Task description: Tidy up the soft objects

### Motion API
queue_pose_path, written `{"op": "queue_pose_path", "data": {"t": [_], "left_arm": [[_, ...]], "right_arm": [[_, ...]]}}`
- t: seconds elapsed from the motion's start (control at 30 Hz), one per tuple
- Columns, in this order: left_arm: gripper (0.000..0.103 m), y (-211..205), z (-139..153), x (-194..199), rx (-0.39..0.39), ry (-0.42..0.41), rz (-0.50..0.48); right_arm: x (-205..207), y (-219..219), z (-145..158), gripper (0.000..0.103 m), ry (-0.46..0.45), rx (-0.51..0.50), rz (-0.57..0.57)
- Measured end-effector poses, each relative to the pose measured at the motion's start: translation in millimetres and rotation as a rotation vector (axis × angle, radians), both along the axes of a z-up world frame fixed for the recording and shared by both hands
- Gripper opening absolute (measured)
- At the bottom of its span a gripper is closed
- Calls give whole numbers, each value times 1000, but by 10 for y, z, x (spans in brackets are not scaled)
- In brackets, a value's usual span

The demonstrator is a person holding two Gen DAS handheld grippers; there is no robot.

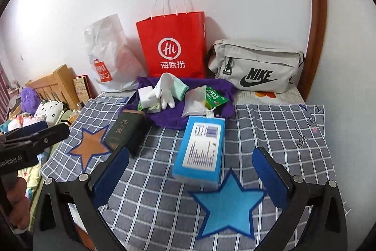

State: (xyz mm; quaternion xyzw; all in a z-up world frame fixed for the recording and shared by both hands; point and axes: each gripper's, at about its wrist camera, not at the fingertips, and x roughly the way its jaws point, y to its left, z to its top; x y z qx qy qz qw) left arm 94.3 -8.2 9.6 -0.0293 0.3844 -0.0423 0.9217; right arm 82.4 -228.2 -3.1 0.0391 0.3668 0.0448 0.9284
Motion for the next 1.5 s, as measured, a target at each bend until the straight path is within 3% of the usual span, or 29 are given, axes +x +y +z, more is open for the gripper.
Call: {"op": "queue_pose_path", "data": {"t": [0.2,0.57,1.5], "left_arm": [[95,-133,36,-288,84,-44,-2],[95,-180,84,-482,72,-73,-12],[95,-159,96,-552,66,-77,0]], "right_arm": [[-330,-2,52,103,-31,-10,-4],[-537,-53,106,103,-48,-23,-28],[-638,-12,156,103,-63,-43,-26]]}}
